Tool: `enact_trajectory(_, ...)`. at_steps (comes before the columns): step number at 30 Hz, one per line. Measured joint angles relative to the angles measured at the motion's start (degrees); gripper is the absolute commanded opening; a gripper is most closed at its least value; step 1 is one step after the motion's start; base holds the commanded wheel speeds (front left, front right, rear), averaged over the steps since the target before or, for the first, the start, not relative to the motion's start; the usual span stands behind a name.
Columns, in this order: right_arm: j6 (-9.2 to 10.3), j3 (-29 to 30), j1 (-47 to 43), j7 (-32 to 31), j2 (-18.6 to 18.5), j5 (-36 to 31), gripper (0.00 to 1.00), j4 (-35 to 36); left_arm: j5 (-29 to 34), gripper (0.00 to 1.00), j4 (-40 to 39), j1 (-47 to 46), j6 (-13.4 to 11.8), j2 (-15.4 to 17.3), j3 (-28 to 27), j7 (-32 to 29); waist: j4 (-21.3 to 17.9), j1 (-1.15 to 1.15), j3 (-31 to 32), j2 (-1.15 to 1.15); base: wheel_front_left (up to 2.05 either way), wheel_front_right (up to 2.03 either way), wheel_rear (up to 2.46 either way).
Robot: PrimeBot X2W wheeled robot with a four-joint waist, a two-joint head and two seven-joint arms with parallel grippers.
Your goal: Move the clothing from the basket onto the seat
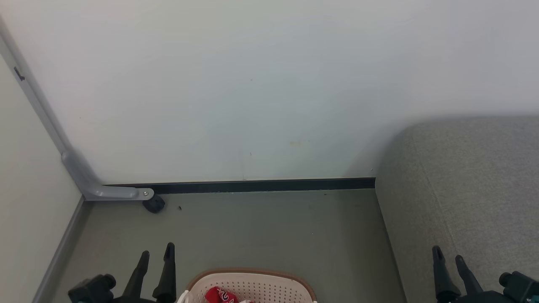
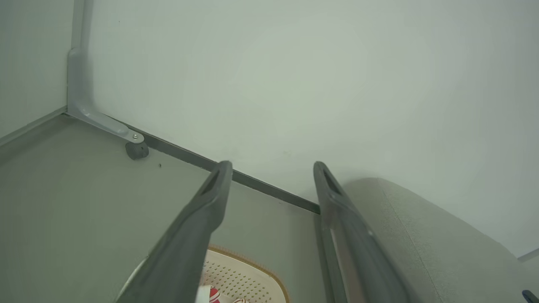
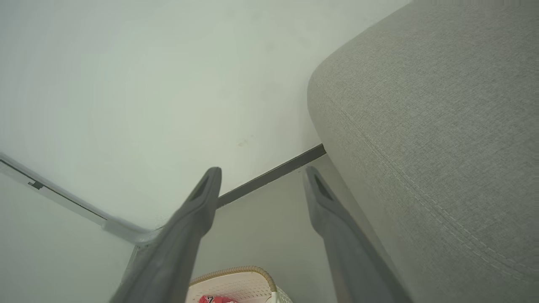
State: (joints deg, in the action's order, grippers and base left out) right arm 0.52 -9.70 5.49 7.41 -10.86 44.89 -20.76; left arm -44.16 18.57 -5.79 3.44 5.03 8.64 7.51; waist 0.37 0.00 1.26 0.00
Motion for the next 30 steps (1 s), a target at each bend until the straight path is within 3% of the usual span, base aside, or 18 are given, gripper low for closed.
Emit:
enact_trajectory(13, 2.01, -2.9, 0.1, 2.8, -1.2, -10.2, 1.0, -0.3, 13.1, 1.0, 0.7, -0.9, -2.0, 0.5, 2.7, 2.9, 0.1, 0.0, 0.4, 0.0, 0.0, 0.0, 0.0)
enact_trajectory(30, 4.11, -5.5, 1.4, 6.4, -3.1, -23.3, 1.0, 0.2, 25.8, 1.0, 3.2, -1.1, -4.0, 0.5, 4.4, 6.5, 0.3, 0.0, 0.4, 0.0, 0.0, 0.0, 0.0)
